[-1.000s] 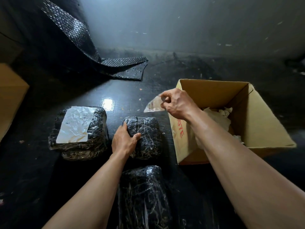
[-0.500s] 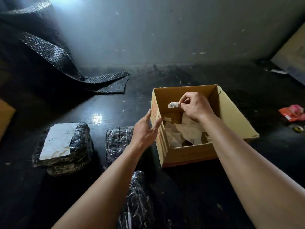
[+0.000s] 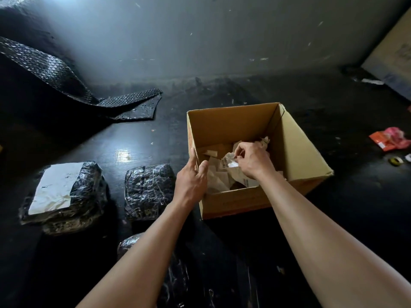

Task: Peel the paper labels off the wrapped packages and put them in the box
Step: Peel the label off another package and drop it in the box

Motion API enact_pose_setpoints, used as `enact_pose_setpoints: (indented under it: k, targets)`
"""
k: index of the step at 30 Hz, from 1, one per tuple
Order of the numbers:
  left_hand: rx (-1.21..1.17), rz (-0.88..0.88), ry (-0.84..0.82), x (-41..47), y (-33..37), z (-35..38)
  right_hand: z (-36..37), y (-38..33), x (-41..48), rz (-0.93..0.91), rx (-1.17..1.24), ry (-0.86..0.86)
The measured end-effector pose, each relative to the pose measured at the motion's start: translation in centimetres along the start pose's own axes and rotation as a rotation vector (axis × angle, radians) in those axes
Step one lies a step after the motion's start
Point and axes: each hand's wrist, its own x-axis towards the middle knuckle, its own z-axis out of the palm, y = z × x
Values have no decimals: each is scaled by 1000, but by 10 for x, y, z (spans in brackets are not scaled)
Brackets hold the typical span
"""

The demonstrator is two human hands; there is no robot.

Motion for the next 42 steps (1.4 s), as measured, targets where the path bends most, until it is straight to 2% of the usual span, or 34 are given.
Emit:
enact_pose_setpoints:
  k: [8,17,33,42]
  targets:
    - [-24,-56,52,-1,0,2,2,3,9,8,97,-94]
    - [-59,-68,65,-4,5,1,-1,9,13,7,45,-42]
    - [-53,-58,46,-4,4,-1,-2,11,13,-21,28,-87]
    - [-50,-50,32,-2,1,-1,0,6,13,-32,13,-30]
